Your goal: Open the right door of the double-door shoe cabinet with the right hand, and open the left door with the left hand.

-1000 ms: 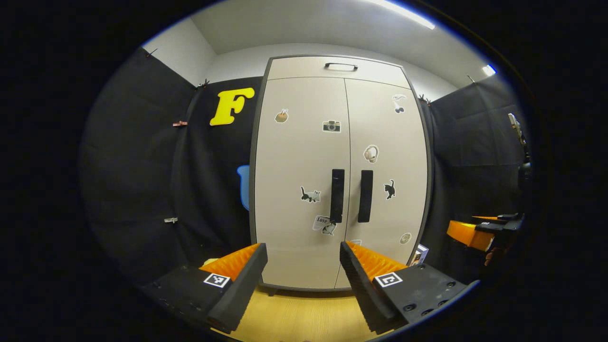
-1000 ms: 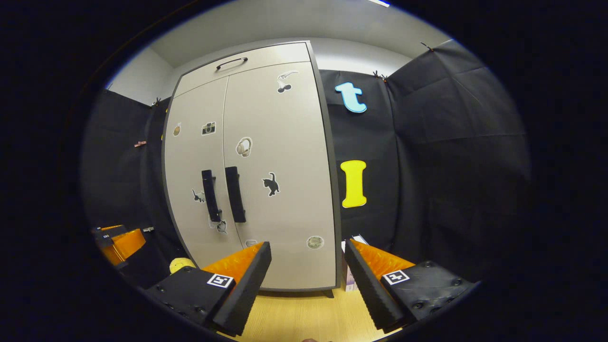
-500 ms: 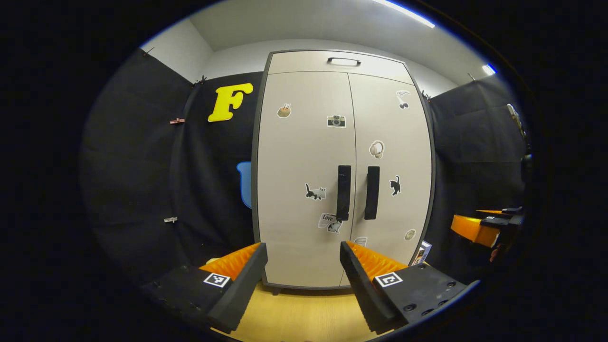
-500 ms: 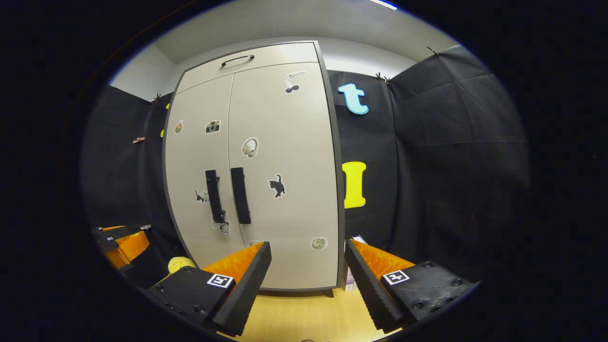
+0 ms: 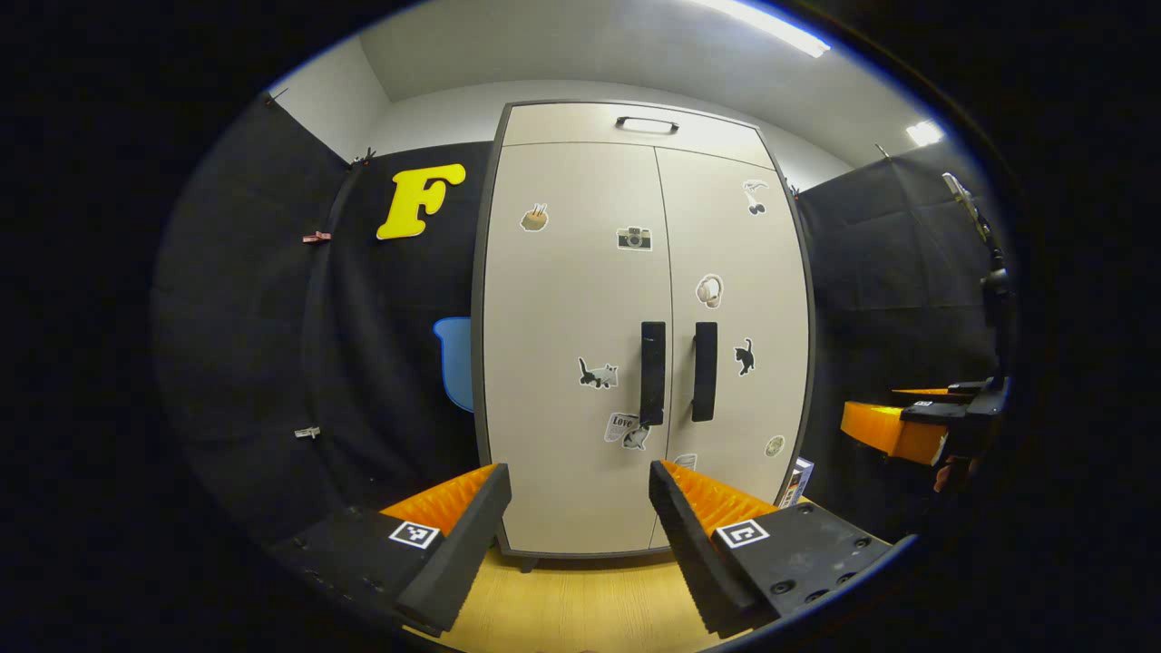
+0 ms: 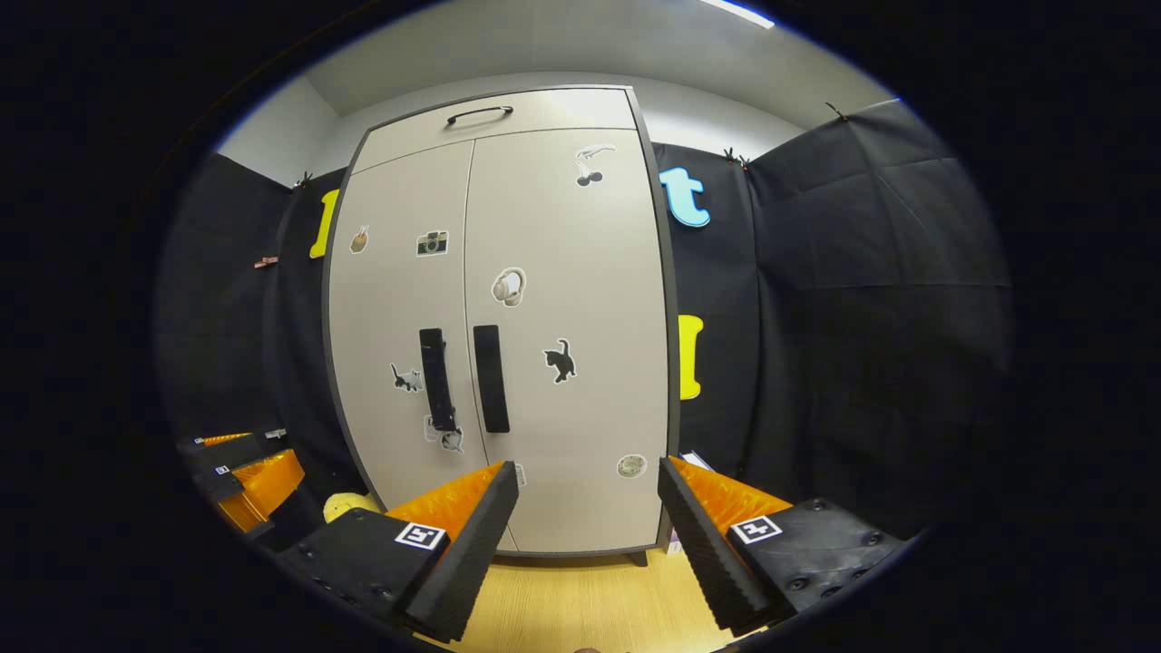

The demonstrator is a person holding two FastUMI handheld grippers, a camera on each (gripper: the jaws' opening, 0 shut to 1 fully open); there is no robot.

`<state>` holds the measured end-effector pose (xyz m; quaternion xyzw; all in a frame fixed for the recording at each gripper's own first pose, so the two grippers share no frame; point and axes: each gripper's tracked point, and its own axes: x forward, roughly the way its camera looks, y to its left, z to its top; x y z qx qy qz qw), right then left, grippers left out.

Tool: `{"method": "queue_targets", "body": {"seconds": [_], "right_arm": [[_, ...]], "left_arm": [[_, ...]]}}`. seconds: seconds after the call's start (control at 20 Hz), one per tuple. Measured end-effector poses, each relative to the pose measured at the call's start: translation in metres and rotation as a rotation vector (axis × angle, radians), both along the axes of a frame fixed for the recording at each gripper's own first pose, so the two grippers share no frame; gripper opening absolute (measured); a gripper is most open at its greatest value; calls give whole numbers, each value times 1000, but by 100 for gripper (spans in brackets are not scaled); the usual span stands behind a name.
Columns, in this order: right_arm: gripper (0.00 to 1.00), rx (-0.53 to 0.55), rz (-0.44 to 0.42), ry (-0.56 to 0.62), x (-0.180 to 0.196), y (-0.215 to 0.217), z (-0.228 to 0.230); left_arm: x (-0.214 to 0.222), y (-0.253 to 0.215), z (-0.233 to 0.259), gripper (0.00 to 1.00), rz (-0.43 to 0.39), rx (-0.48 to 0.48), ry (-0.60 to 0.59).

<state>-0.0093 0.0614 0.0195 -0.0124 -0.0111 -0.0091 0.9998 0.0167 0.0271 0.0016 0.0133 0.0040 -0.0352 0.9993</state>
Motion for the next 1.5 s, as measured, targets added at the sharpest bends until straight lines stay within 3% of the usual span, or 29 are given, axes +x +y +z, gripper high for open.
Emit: {"method": "queue_targets", "body": {"seconds": [0.6,0.85,1.0,1.35,1.5], "right_arm": [[98,-33,26,-38,20,38,32],[98,-19,85,-20,53,63,38],[98,-22,91,-3,80,69,33],[98,85,98,94,144,84,15],[98,76,98,108,165,88,10]], "left_arm": [[-4,17,-5,95,-35,6,1],[-10,34,-15,95,-2,-7,9],[-13,45,-20,95,14,-57,12],[-19,82,-29,95,111,-49,29],[-21,89,-32,95,129,-42,34]]}}
